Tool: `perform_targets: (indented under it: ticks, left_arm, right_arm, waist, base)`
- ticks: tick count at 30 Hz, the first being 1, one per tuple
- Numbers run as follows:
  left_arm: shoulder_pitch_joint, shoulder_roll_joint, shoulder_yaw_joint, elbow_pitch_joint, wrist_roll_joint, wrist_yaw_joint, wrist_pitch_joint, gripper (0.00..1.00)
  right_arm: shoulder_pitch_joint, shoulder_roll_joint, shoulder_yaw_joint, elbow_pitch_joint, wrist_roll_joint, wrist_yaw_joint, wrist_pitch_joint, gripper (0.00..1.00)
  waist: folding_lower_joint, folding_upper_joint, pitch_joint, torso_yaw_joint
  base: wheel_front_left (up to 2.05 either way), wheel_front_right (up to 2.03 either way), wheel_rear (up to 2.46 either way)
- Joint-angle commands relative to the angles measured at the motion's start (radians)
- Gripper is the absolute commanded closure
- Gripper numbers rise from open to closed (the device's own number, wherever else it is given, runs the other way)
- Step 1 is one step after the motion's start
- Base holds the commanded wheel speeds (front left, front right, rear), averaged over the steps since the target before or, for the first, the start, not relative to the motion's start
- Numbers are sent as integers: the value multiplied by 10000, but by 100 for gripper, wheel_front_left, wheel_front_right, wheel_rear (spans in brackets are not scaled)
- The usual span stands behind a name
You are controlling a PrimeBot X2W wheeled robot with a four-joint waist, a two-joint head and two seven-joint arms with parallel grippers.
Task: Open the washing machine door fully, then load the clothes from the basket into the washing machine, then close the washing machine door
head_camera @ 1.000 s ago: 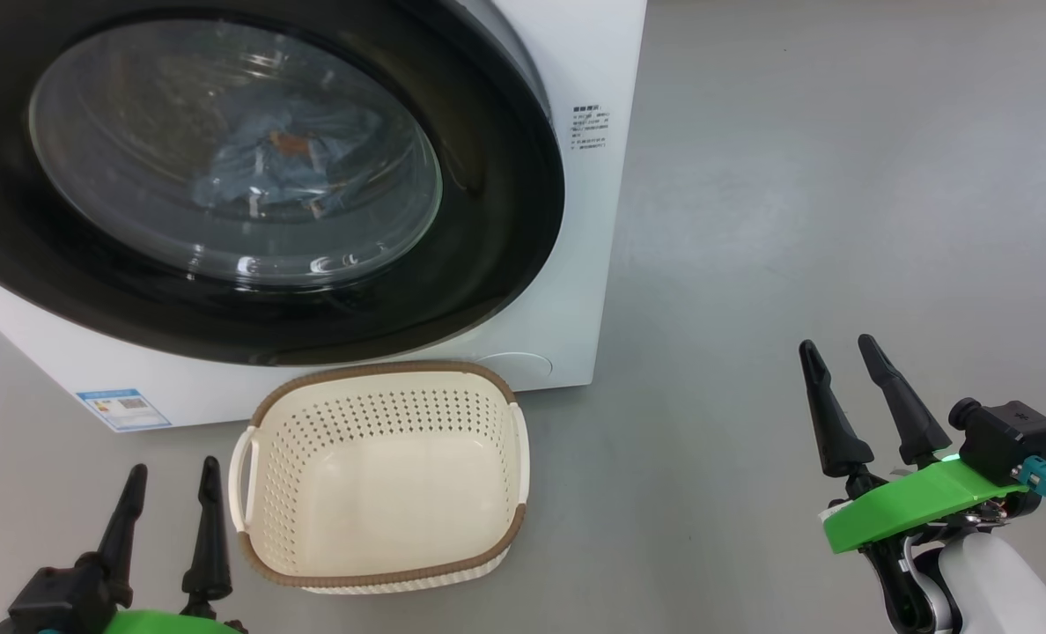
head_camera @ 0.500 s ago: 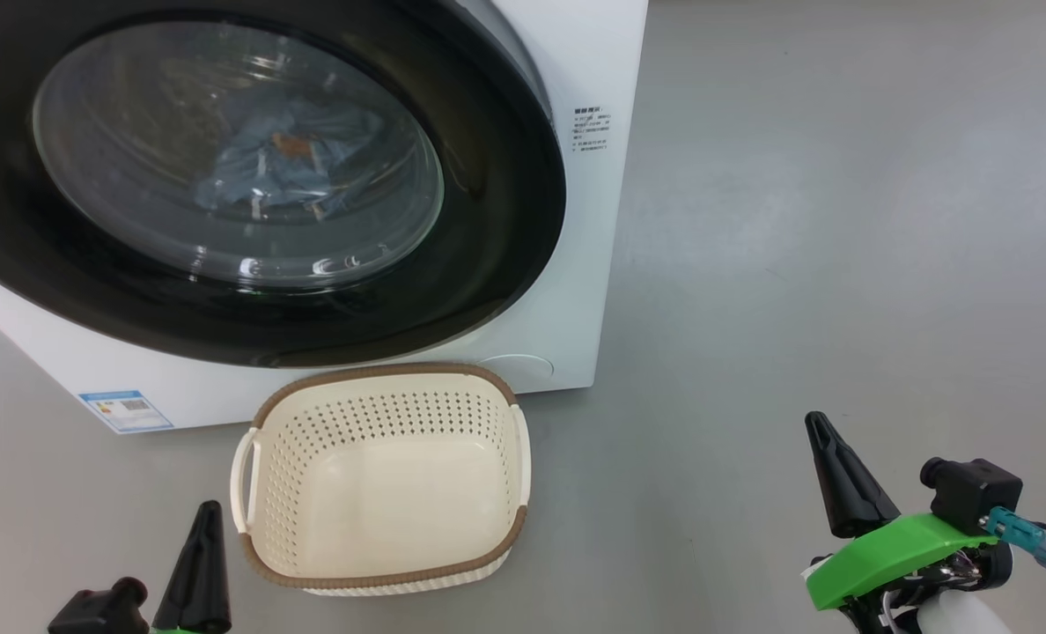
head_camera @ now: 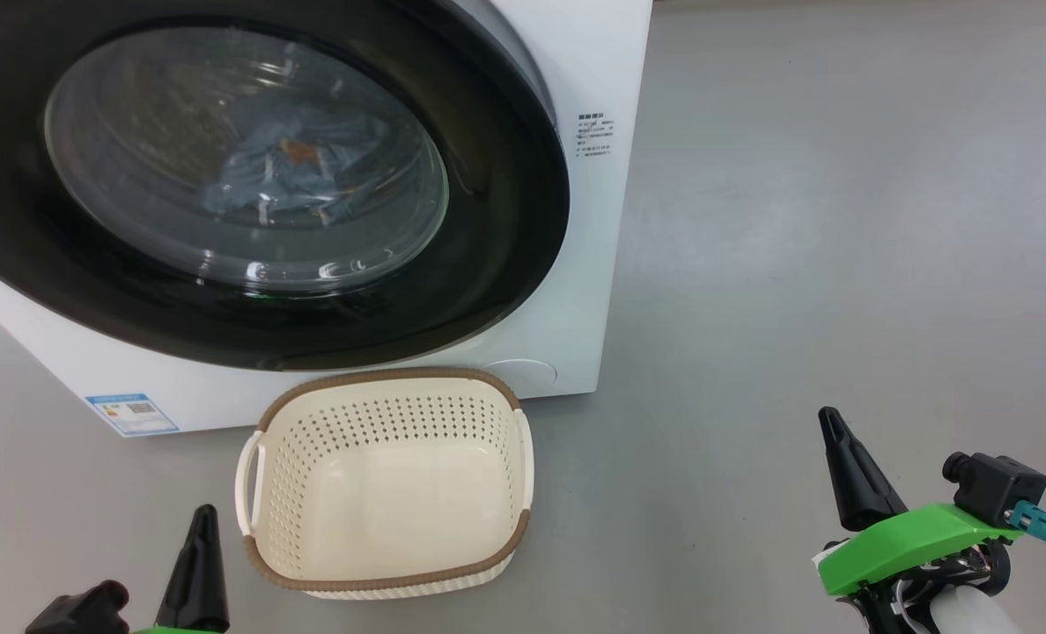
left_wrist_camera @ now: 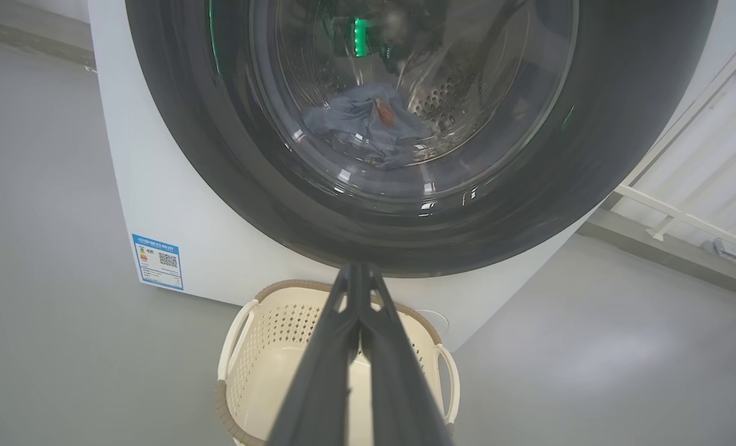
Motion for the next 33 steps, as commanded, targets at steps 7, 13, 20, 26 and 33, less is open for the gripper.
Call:
perform_targets:
  ticks: [7, 13, 20, 26, 33]
  left_arm:
    - [-235, 107, 199, -342, -883, 15, 231, 100]
    - [-257, 82, 252, -381, -1512, 14, 408, 100]
    - [-283, 53, 314, -427, -2245, 13, 614, 100]
    - [-305, 28, 368, -467, -2873, 12, 791, 100]
    - [-331, -1, 430, -513, -3602, 11, 996, 100]
  right_arm:
    - [-136, -73, -197, -350, 748, 0, 187, 100]
    - [-107, -37, -323, -408, 1293, 0, 347, 100]
    - [-72, 5, -472, -475, 1928, 0, 534, 100]
    - [-42, 42, -602, -532, 2471, 0, 696, 100]
    - [-7, 86, -754, -599, 3100, 0, 886, 100]
  waist:
    - [-1, -1, -61, 30]
    - [-1, -1, -112, 53]
    - [-1, -1, -172, 81]
    - [-1, -1, -223, 104]
    - [-2, -1, -282, 132]
  base:
    - [0, 0, 0]
    - [0, 0, 0]
    - [0, 0, 0]
    - [0, 0, 0]
    - [0, 0, 0]
